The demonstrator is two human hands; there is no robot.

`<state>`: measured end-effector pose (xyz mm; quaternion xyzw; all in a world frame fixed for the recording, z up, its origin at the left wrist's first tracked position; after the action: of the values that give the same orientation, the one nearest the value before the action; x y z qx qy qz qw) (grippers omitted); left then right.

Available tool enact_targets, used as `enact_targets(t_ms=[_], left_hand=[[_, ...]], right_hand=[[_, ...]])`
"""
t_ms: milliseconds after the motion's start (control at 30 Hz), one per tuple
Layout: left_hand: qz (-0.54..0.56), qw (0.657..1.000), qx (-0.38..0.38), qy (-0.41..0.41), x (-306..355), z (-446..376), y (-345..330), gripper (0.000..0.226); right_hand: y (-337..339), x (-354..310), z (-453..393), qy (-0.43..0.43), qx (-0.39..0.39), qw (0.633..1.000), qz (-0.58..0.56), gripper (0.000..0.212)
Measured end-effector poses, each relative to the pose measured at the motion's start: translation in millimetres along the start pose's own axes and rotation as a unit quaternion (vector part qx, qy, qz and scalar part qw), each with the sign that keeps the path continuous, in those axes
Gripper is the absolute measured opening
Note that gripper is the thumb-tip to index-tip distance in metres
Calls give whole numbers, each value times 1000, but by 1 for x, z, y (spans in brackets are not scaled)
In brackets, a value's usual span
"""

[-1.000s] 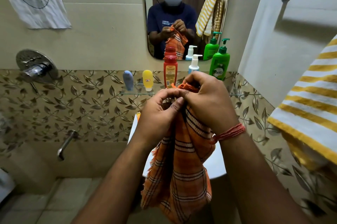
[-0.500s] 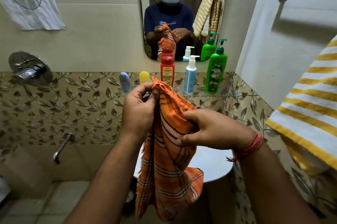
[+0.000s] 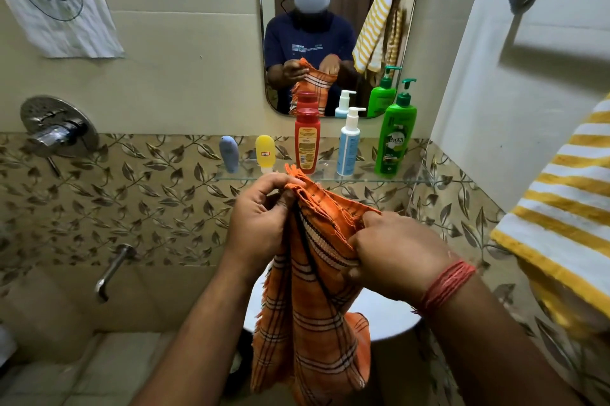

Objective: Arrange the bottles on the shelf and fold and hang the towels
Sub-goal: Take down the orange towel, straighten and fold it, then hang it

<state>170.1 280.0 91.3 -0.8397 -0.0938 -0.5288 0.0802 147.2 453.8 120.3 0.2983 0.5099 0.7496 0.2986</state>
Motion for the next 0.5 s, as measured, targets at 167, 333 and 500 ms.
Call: enact_targets(t_ms=[167, 333, 500], left_hand=[[-40, 999, -4, -7, -6, 2, 0, 25], [-80, 996, -12, -25, -10, 2, -1, 26], [-64, 998, -1, -17, -18, 2, 2, 27]], right_hand=[[-15, -6, -11, -24, -27, 999, 8, 59], [-24, -9, -24, -41, -36, 998, 18, 60], [-27, -9, -33, 11, -83, 996, -21, 56]])
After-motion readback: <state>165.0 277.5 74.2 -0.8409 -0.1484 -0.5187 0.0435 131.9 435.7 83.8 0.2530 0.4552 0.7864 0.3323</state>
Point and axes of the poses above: each hand's wrist, its own z-axis away from the middle knuckle, its own y-axis out of the back of the hand, x = y × z, the point moved 4 cm from there along -z, towards the middle knuckle, and after that the axes turned 9 degrees about -x, right-handed, at the moved point
